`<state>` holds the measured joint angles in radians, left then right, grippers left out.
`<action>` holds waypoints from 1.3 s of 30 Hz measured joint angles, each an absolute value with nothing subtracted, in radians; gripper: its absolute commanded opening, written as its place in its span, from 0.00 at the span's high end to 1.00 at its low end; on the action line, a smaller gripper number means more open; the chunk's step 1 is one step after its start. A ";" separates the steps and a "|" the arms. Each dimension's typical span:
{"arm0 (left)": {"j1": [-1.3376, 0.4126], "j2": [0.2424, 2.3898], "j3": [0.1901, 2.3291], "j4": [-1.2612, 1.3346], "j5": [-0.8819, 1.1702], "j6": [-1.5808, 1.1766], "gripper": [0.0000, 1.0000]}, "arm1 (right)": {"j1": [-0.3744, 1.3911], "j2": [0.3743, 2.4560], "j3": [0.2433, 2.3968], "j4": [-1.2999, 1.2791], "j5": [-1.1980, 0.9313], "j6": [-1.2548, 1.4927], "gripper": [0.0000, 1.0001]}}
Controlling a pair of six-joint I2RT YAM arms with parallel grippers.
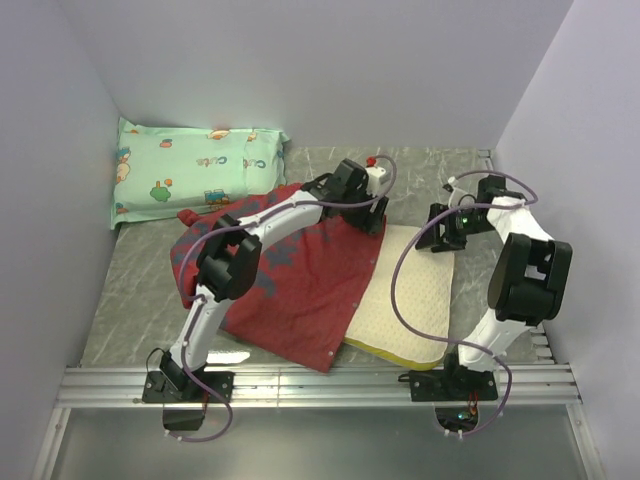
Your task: Put the pillow into the pillowcase
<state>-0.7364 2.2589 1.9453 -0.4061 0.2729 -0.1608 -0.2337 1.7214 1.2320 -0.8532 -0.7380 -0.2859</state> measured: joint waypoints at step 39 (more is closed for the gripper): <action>-0.566 1.992 1.694 -0.399 0.462 -0.239 0.32 | -0.374 1.715 1.261 -1.107 -0.696 -0.460 0.04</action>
<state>-0.5659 1.9923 1.6939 -0.3988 0.4618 -0.2390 -0.3737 1.7153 1.2610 -1.1069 -0.6960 -0.4599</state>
